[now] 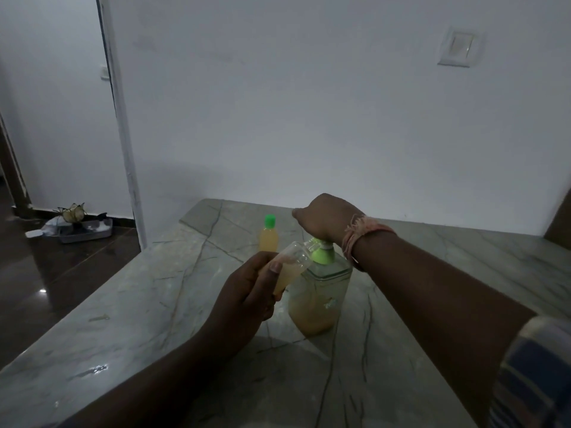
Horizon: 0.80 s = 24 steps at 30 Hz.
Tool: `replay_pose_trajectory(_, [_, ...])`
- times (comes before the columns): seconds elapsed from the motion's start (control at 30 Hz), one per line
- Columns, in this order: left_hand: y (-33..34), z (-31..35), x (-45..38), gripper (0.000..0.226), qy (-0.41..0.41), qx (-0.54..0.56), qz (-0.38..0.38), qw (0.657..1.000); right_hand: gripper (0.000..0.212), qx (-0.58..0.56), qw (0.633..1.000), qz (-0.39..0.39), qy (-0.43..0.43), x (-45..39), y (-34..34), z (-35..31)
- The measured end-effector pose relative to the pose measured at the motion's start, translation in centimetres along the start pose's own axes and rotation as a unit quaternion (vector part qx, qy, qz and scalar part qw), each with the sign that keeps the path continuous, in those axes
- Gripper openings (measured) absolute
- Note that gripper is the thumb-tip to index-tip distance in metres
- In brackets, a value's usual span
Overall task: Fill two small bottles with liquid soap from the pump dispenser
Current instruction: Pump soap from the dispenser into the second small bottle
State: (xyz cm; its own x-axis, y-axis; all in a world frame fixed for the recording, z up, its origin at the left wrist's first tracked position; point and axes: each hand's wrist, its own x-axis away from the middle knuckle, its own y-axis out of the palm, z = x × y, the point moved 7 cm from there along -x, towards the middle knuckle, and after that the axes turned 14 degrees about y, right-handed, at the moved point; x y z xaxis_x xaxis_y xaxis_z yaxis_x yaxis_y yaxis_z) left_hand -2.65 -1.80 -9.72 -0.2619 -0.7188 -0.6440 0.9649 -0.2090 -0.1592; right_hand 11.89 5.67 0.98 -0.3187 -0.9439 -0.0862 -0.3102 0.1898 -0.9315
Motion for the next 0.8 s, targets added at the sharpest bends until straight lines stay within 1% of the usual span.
replay_pose_trajectory(0.07, [0.0, 0.1, 0.1, 0.033, -0.003, 0.003, 0.0, 1.0, 0.038, 0.036, 0.999, 0.017, -0.008, 0.2, -0.4, -0.4])
replay_pose_trajectory(0.17, [-0.1, 0.0, 0.1, 0.037, -0.004, 0.01, 0.002, 1.0, 0.038, 0.015, 0.999, 0.049, -0.006, 0.0, -0.8, -0.1])
replay_pose_trajectory(0.23, [0.0, -0.1, 0.0, 0.038, -0.001, 0.007, -0.004, 1.0, 0.037, -0.008, 0.999, 0.046, 0.007, -0.1, -0.4, 0.4])
replay_pose_trajectory(0.4, [0.2, -0.1, 0.2, 0.032, 0.0, 0.011, -0.006, 1.0, 0.039, -0.003, 0.999, 0.04, 0.006, 0.1, -0.2, 0.3])
replay_pose_trajectory(0.53, [0.1, 0.5, 0.3, 0.046, 0.002, 0.018, 0.001, 1.0, 0.041, 0.002, 1.0, 0.026, 0.004, 0.1, -0.7, 0.0])
replay_pose_trajectory(0.67, [0.2, 0.6, 0.2, 0.038, 0.001, 0.017, 0.005, 1.0, 0.045, -0.034, 0.998, 0.045, 0.007, -0.2, -2.5, 0.0])
replay_pose_trajectory(0.73, [0.3, 0.6, 0.1, 0.037, 0.002, 0.026, 0.005, 1.0, 0.044, -0.021, 0.998, 0.052, 0.013, -0.1, -2.1, 0.2])
replay_pose_trajectory(0.8, [0.4, 0.6, 0.0, 0.038, 0.001, 0.043, 0.006, 0.999, 0.044, -0.037, 0.998, 0.045, 0.026, -0.3, -1.3, 0.6])
